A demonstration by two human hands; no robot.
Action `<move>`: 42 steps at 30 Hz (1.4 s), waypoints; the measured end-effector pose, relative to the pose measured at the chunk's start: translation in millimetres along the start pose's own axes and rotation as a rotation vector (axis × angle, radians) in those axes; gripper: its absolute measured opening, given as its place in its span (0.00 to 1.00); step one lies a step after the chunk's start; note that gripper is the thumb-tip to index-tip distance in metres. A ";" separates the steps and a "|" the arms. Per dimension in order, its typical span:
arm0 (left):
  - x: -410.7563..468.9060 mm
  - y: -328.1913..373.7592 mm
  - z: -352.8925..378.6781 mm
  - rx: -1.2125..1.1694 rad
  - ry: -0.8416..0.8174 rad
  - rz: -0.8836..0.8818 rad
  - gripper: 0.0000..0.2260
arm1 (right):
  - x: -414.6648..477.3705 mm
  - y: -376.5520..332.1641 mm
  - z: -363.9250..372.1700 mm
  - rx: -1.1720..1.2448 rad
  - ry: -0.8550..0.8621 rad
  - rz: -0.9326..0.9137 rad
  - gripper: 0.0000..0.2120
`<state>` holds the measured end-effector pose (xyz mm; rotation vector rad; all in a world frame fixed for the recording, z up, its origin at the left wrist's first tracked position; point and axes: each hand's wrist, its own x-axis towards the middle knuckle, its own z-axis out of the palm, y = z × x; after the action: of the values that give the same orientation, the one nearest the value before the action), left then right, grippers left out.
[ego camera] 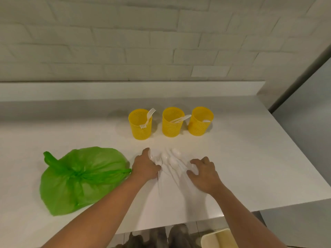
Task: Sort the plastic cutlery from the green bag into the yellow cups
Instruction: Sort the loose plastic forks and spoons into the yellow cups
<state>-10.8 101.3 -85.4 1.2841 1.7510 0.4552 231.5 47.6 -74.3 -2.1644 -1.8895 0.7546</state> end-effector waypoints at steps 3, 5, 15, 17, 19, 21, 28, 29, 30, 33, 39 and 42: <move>0.3 5.7 5.9 0.011 -0.012 0.010 0.46 | 2.6 -4.1 2.0 -0.097 -0.044 -0.024 0.24; -2.1 9.1 5.4 0.033 -0.021 0.015 0.45 | 6.0 -0.4 2.2 -0.042 -0.056 -0.030 0.24; -17.3 11.4 15.2 0.089 0.090 0.101 0.24 | 3.7 2.7 7.1 -0.023 -0.006 -0.086 0.22; -18.8 9.5 15.8 0.061 0.137 0.079 0.21 | -1.5 1.6 6.7 -0.049 0.012 -0.116 0.24; -20.5 10.0 16.3 0.014 0.178 0.054 0.19 | -7.1 -2.2 7.0 -0.118 0.036 -0.172 0.27; -23.2 11.4 17.9 -0.055 0.185 0.030 0.18 | -12.4 -7.8 8.7 -0.199 0.042 -0.207 0.28; -13.1 7.1 24.5 -0.239 0.142 -0.118 0.30 | -14.1 -38.7 8.2 -0.286 -0.138 -0.092 0.54; -11.8 8.1 25.1 -0.264 0.132 -0.145 0.30 | -12.5 -42.7 9.3 -0.283 -0.136 -0.080 0.51; -14.5 13.2 23.6 -0.293 0.121 -0.172 0.29 | -10.6 -46.7 9.7 -0.274 -0.129 -0.070 0.46; -19.9 25.3 20.2 -0.375 0.070 -0.201 0.15 | -3.8 -54.1 8.7 -0.285 -0.131 -0.062 0.28; -36.1 26.5 28.0 -0.346 -0.015 -0.129 0.08 | 1.3 -54.6 15.4 -0.378 -0.070 -0.049 0.28; -36.8 22.7 29.0 -0.351 0.011 -0.117 0.08 | 8.4 -54.8 18.6 -0.342 -0.079 -0.024 0.29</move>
<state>28.4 71.5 -68.5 0.9284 1.6560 0.6685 175.2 62.0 -68.0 -2.3285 -2.2207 0.5520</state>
